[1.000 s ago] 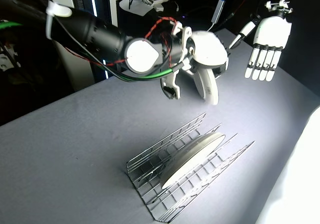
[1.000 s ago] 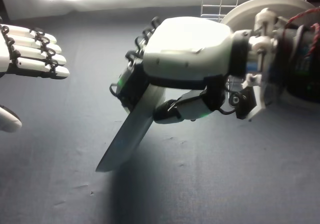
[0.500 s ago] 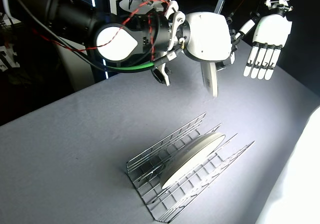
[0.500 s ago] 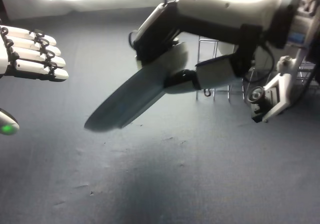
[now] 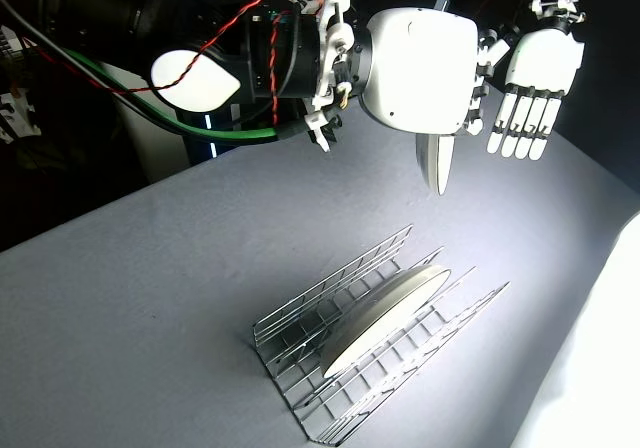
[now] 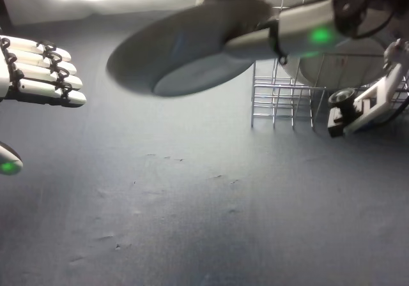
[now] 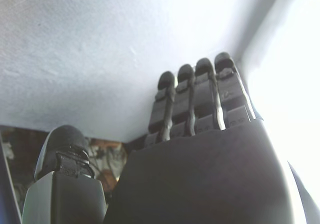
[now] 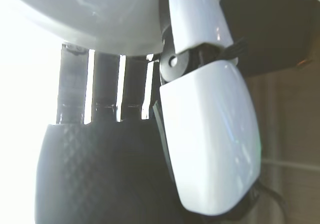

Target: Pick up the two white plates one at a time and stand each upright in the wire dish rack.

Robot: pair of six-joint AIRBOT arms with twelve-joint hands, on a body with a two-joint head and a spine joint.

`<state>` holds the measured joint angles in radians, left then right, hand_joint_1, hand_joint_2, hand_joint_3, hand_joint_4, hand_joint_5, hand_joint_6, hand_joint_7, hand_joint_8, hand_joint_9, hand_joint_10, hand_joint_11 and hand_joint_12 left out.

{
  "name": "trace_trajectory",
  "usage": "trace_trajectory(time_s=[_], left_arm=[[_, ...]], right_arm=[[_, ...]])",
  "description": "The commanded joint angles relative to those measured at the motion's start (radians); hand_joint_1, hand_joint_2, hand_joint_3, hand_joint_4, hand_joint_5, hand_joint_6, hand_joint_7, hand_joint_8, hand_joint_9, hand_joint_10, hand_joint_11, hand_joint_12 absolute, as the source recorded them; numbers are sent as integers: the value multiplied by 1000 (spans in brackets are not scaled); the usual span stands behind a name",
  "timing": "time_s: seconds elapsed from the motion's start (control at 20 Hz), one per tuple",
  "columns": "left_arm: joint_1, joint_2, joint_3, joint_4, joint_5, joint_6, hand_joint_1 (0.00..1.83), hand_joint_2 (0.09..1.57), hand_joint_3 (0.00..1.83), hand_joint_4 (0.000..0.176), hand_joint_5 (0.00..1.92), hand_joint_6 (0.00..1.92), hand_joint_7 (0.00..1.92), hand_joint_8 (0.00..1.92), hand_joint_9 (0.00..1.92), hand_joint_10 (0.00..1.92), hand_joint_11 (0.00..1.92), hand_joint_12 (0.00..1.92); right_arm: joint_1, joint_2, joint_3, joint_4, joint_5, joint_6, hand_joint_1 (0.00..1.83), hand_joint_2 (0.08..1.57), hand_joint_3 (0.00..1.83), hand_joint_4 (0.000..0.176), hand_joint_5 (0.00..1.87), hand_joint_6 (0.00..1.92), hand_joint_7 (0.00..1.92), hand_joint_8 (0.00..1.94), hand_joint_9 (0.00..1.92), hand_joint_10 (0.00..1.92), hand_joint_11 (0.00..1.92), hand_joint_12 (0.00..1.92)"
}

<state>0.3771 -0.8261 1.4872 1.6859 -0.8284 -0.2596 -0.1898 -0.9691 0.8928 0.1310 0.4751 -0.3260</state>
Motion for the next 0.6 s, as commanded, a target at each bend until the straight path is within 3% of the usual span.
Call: trace_trajectory(time_s=[0.0,0.15,0.55], left_arm=[[-6,12,4,-58,-4,-1,0,1103,0,0,79,0,49,0,18,3,0,0],[-5,12,3,-58,-4,-1,0,1103,0,0,89,4,52,1,15,1,0,0],[4,11,2,-58,-4,-1,0,1103,0,0,84,5,53,6,14,5,0,0]], right_arm=[[23,15,-4,44,155,23,1384,1077,0,0,999,882,1051,761,1020,1094,821,1100],[21,42,-4,126,148,26,1383,1081,0,0,992,876,1042,786,1015,1108,815,1114],[-26,104,-4,142,145,26,1385,1075,1,0,1002,868,1066,760,1013,1089,822,1113]])
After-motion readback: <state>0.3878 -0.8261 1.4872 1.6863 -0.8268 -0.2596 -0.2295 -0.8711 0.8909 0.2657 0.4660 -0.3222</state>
